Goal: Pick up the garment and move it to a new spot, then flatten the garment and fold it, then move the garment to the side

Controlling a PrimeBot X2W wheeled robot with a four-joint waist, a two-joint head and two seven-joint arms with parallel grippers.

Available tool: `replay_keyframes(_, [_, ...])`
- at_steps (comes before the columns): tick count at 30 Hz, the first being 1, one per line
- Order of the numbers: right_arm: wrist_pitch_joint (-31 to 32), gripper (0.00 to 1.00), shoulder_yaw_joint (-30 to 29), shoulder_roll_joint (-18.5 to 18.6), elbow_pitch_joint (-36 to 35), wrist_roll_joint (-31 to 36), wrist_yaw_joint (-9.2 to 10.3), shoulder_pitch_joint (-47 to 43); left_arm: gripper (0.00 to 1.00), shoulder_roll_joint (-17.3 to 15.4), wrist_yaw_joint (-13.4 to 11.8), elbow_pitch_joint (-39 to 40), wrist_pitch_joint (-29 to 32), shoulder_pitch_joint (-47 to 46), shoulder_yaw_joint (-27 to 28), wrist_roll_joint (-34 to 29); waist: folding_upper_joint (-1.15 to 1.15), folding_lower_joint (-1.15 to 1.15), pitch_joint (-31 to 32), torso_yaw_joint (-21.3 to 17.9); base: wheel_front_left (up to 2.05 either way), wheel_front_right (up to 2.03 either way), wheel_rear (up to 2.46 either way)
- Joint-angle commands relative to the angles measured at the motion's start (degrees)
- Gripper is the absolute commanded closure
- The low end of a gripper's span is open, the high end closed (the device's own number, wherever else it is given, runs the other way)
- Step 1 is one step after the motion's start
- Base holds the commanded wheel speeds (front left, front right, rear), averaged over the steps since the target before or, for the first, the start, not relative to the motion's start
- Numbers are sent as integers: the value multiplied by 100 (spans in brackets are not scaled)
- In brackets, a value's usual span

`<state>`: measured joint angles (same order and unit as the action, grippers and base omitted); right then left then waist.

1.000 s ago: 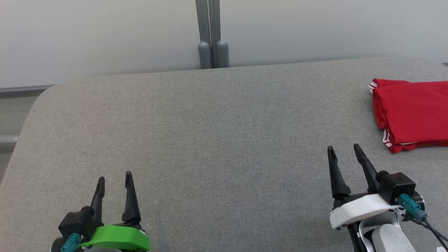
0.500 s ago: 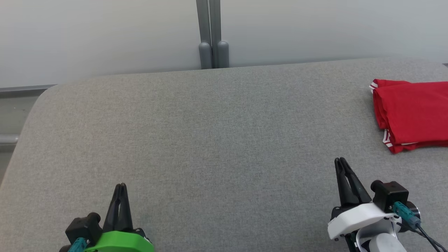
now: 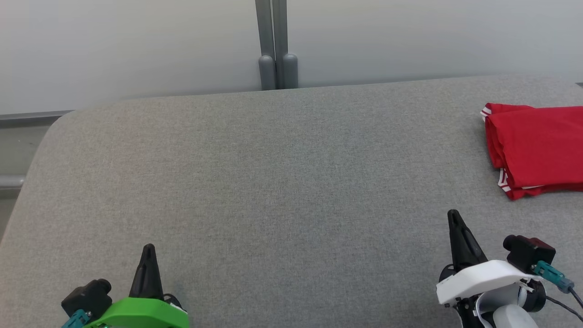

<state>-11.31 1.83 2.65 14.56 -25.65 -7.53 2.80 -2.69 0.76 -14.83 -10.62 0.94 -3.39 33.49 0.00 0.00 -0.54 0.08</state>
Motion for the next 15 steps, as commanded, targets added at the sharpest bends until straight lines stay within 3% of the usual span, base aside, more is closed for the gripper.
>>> replay_keyframes(1, [50,100,-40,40,-84,-266,1,140,100,-14,39,93,46,-182,64,238,0,0,1,0,0,0,0])
replay_keyframes(15, [361,100,-165,61,-86,-1527,2,190,100,-17,165,98,367,-297,246,1327,0,0,5,-1,0,0,0])
